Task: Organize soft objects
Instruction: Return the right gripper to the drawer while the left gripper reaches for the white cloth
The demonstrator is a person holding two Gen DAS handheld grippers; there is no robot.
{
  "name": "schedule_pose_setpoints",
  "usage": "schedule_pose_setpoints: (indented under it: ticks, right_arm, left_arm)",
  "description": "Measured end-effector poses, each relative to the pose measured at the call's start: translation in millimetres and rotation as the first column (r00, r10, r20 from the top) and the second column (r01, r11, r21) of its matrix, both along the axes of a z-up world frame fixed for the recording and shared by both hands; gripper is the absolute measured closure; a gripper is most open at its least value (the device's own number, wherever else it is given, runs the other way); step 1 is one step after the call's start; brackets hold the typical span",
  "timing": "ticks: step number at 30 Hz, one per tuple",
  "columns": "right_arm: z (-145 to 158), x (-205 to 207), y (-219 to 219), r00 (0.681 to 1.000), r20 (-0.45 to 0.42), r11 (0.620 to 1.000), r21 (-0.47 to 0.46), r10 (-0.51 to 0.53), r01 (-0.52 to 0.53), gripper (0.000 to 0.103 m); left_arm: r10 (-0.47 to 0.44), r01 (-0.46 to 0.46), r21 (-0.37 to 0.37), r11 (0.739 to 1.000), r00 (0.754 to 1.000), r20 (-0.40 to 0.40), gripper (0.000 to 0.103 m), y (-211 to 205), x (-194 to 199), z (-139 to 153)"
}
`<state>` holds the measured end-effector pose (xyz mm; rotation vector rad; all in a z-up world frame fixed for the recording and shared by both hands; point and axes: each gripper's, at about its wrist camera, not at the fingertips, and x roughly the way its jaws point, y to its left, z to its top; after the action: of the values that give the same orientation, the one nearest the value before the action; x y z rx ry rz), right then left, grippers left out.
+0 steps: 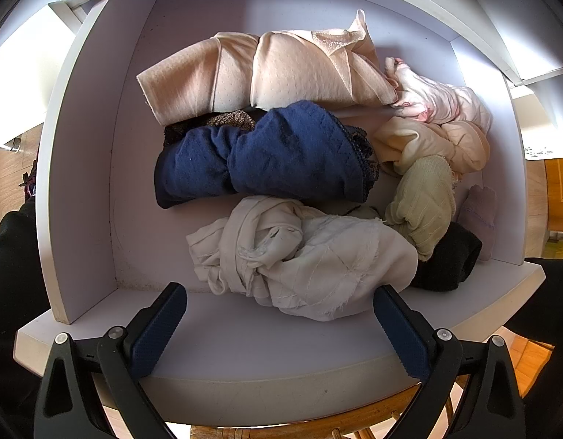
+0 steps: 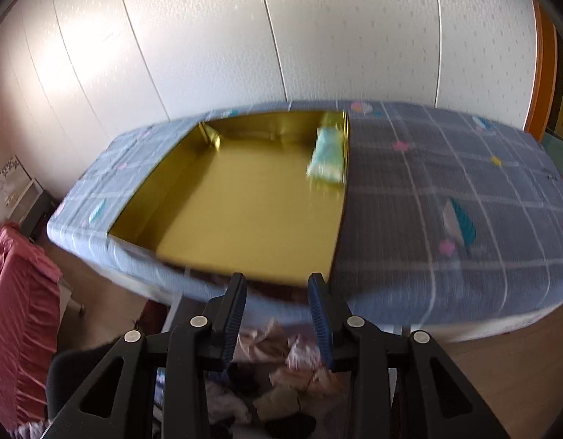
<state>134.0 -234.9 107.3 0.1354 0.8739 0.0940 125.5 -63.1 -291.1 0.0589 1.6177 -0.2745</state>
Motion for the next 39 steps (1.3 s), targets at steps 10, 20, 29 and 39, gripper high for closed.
schedule_pose_setpoints:
  ticks: [10,20,29,39]
  right_arm:
    - [-194.4,-13.8,-8.5,0.849,-0.515,0.992,-0.022,-0.115,0.122,0.067]
    - [-296.8,-21.9,-17.6,0.662,-0.738,0.980,0.003,-0.132,0.199,0.067]
    - [-307.0,-23.6,-7.7,0.660,-0.740,0.982,-0.002,-0.129,0.190,0.067]
    - [-303.6,-24.3,-9.2,0.663,-0.738,0.981,0.002,-0.129,0.193,0.067]
  left_arm:
    - [0.023,-0.023,-0.033,0.999,1.000,0.004,0.001,5.0,2.9,2.3]
    - [0.140,-0.137,-0.125,0.983,0.990,0.011,0.009,31.3,17.0,12.5]
    - [0.126,-0.119,-0.188,0.975,0.992,0.027,0.015,34.5,19.1,26.1]
    - [-0.004,0.006,-0.114,0.993,1.000,0.016,0.014,0.8,12.8,6.6]
